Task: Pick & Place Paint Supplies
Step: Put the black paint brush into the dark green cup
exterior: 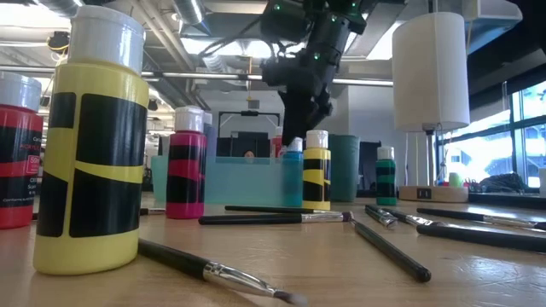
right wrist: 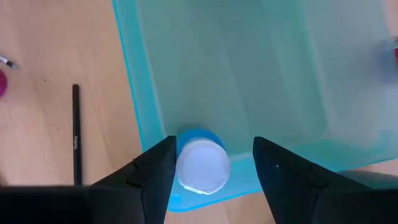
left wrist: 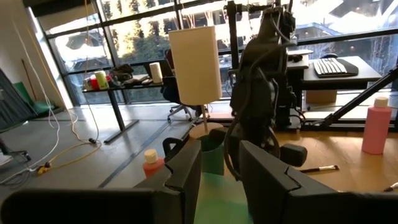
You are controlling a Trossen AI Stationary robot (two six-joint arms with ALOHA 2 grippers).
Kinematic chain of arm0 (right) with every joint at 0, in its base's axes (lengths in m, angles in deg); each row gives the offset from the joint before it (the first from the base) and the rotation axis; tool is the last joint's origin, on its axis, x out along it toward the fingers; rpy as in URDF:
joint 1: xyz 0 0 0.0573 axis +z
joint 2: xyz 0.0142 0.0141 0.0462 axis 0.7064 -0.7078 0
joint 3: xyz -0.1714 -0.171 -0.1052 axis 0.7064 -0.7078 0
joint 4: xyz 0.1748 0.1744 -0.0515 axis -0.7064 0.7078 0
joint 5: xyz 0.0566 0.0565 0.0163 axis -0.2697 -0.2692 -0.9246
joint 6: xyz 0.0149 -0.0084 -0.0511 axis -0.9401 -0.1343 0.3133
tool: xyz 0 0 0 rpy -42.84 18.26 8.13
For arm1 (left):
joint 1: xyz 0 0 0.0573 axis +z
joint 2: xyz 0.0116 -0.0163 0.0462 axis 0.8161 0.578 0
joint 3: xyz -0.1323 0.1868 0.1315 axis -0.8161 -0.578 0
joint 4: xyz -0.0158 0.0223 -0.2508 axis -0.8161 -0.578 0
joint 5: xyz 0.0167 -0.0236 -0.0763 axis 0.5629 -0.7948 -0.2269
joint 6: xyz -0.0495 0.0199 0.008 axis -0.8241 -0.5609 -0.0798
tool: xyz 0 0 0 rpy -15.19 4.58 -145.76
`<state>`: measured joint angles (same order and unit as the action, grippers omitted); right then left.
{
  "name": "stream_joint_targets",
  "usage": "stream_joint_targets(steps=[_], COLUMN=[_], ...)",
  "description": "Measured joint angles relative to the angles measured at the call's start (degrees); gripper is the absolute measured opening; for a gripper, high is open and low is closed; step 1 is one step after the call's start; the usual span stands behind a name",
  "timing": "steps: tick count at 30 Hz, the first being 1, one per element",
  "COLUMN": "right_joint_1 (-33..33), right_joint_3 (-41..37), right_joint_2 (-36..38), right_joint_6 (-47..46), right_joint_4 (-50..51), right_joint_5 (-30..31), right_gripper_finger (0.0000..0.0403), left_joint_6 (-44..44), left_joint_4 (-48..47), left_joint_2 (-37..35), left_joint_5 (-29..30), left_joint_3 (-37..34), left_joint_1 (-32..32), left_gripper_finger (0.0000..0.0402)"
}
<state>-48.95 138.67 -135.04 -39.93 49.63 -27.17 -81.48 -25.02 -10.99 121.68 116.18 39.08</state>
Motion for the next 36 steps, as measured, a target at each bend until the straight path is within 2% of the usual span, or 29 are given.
stream_joint_targets(steps=[5,11,16,20,27,33,36], right_joint_1=[1.23,3.86,6.00,8.51,13.26,18.20,20.52], right_joint_3=[3.57,9.88,15.18,18.52,20.73,19.90,19.66], right_joint_2=[0.00,0.02,0.02,0.02,0.02,0.02,0.07], right_joint_6=[-0.84,-0.85,-0.85,-2.08,-11.64,-21.32,-22.52], right_joint_4=[2.85,9.11,15.88,22.14,34.91,43.95,43.15], right_joint_5=[0.20,7.15,7.61,3.33,-9.19,-9.45,-9.47], right_gripper_finger=[0.0237,0.0270,0.0286,0.0289,0.0289,0.0289,0.0289], left_joint_6=[-0.71,-0.93,-1.28,-1.31,-2.82,-3.00,-3.78], left_joint_4=[-0.49,-0.49,-0.51,-0.67,-2.53,-3.30,-4.33], left_joint_2=[0.00,0.00,0.00,0.00,-0.02,-0.02,-0.01], left_joint_5=[0.00,0.00,0.00,0.00,-0.02,-0.02,-0.05], left_joint_3=[0.00,0.00,0.00,0.00,0.00,0.00,0.00], left_joint_1=[-0.01,0.00,0.00,0.00,0.00,-0.02,-0.01], left_gripper_finger=[0.0104,0.0104,0.0104,0.0104,0.0104,0.0104,0.0104])
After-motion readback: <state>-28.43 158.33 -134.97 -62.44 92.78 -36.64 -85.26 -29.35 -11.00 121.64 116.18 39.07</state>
